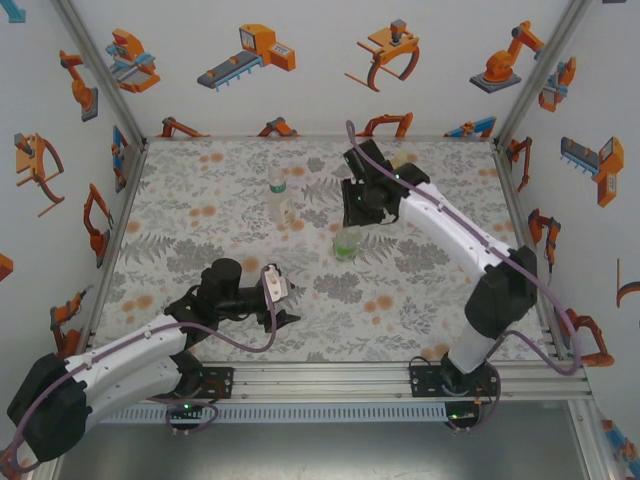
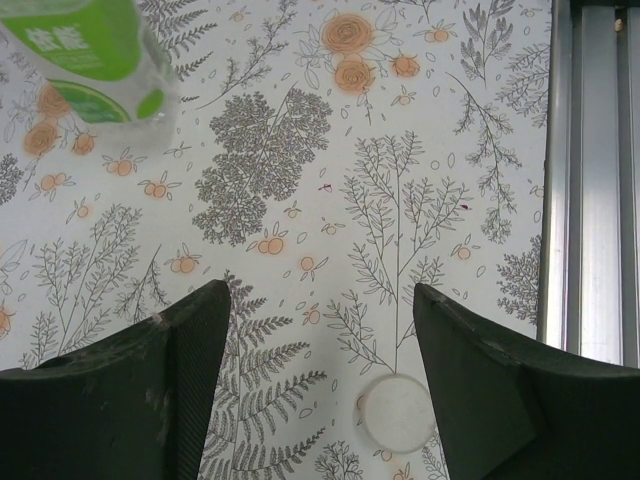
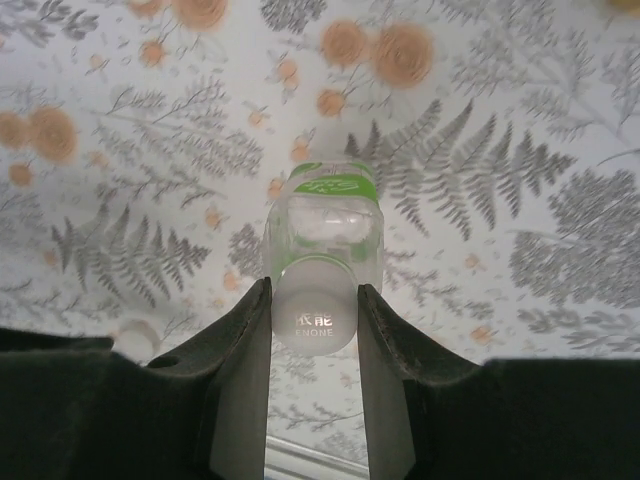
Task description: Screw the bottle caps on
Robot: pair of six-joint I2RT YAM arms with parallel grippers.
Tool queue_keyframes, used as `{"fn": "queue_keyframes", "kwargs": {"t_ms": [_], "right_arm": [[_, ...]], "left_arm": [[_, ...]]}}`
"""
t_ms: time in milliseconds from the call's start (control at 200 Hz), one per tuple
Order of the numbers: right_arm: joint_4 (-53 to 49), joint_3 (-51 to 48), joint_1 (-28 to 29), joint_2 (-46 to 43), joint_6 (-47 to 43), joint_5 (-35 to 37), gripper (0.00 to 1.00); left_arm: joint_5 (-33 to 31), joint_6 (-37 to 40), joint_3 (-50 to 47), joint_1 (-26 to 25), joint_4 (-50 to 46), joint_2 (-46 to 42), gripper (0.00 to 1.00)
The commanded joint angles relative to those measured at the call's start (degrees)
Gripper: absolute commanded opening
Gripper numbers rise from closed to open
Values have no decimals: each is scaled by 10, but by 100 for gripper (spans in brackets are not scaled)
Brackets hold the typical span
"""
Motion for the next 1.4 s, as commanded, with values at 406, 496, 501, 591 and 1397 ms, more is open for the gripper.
{"fn": "queue_keyframes", "kwargs": {"t_ms": [406, 496, 501, 591, 1397], "right_arm": [[-91, 298, -84, 236, -111, 6, 0], [-105, 334, -88, 265, -116, 6, 0], [-105, 336, -88, 266, -117, 6, 0], [-107, 355, -90, 285, -122, 0, 0], [-101, 386, -92, 277, -127, 0, 44]], "left_arm": [[-97, -1, 14, -2, -1, 10, 65], [-100, 0, 12, -3, -3, 7, 66], [-100, 0, 12, -3, -2, 7, 65], [-103, -1, 11, -2, -1, 5, 65], [-275, -22, -9, -2, -7, -52, 65]]}}
